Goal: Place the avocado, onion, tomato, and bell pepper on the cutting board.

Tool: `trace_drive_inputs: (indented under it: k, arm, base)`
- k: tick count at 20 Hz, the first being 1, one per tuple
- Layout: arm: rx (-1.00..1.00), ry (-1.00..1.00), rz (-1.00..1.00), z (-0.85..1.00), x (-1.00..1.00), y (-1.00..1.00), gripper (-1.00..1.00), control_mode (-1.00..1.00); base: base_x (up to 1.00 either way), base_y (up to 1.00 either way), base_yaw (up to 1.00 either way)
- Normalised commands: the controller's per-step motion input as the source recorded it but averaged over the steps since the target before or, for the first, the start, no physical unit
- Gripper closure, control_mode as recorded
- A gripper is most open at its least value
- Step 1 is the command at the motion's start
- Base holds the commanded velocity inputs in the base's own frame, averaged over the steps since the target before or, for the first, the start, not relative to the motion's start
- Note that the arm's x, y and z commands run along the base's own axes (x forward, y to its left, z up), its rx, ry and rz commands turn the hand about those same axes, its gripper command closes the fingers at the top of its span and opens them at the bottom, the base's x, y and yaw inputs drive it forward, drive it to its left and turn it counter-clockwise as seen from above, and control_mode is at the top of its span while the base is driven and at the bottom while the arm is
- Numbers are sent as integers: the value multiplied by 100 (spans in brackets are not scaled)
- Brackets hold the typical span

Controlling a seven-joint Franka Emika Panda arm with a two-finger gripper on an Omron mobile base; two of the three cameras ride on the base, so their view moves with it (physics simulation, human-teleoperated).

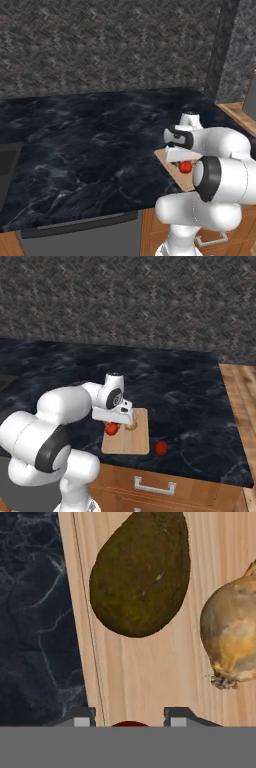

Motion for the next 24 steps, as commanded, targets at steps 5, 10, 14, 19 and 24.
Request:
trace_drive_inputs:
  k: [5,10,14,19,24]
  arm:
    - [0,0,0,-31,15,0,100,-100]
    - [0,0,0,-31,12,-2,100,-100]
    - [0,0,0,-31,15,-9,100,-100]
    - [0,0,0,-37,10,-6,100,-100]
    - [0,0,0,-46,0,0,100,-100]
  base:
    - [0,0,0]
    - [0,0,0]
    - [0,0,0]
    - [0,0,0]
    - [0,0,0]
